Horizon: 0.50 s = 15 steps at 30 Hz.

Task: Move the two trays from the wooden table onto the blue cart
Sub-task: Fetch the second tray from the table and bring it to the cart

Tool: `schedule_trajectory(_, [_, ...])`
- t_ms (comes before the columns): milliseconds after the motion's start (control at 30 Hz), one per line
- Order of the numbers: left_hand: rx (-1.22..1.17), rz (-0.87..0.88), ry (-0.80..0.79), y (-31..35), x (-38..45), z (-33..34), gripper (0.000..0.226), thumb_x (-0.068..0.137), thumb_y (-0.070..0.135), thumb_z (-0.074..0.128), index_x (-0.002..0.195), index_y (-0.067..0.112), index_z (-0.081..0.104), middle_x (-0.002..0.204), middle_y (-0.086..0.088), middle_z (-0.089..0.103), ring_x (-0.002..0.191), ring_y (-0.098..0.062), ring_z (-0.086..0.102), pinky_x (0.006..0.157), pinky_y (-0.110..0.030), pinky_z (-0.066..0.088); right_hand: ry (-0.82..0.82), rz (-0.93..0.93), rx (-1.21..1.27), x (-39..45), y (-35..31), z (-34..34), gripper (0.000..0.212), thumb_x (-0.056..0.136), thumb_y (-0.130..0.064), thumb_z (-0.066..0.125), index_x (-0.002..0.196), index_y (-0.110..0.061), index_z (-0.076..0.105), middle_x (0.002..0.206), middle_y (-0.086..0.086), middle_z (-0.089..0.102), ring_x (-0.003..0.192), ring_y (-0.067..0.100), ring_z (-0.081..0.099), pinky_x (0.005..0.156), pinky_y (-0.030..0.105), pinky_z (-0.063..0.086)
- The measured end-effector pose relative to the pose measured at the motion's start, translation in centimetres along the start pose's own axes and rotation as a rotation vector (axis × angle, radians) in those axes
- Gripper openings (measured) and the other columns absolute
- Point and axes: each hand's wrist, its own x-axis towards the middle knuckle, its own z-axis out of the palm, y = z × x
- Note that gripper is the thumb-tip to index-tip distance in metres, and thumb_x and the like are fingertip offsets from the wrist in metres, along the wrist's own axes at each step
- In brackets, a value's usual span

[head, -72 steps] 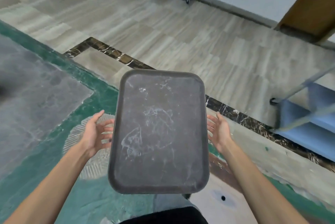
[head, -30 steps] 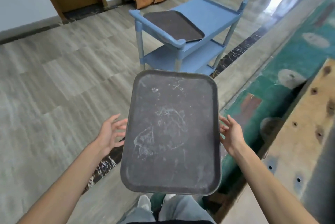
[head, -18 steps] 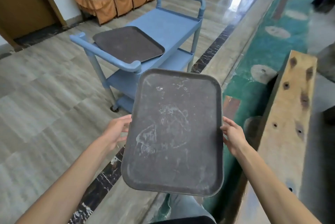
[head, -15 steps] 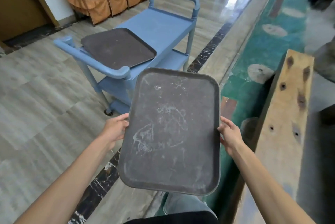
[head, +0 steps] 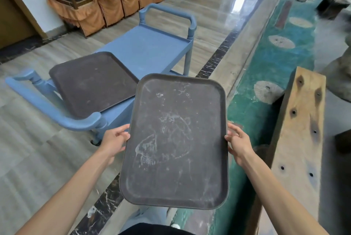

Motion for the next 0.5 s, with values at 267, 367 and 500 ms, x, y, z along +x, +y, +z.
schedule_trajectory(267, [-0.023,0.102,-0.02,7.2,13.3,2.4,0.046,0.091,-0.011,0.049,0.121,0.02,0.066,0.086,0.003,0.069,0.083,-0.011,0.067,0.069,-0.027,0.056,-0.034,-0.072,-0.006,13.4,-6.6,6.6,0.047,0.093,0.009,0.046,0.127,-0.02,0.062,0.087,0.001,0.054,0.065,0.014,0.044,0.06,0.028,0.031])
schedule_trajectory(367, [-0.047,0.114,0.003,10.9,18.1,2.9,0.049,0.09,-0.013,0.047,0.105,0.027,0.068,0.066,0.014,0.071,0.069,-0.002,0.069,0.059,-0.02,0.054,-0.028,-0.064,-0.037,18.2,-10.5,10.2,0.048,0.093,0.009,0.044,0.127,-0.02,0.061,0.079,-0.002,0.061,0.061,0.014,0.046,0.057,0.028,0.027])
schedule_trajectory(500, [-0.07,0.12,0.05,15.2,23.7,2.6,0.049,0.089,-0.013,0.047,0.115,0.023,0.068,0.082,0.002,0.072,0.074,-0.004,0.068,0.057,-0.019,0.053,-0.094,-0.061,-0.056,23.5,-15.9,15.1,0.047,0.096,0.007,0.043,0.131,-0.02,0.058,0.1,-0.003,0.071,0.062,0.009,0.053,0.057,0.027,0.029])
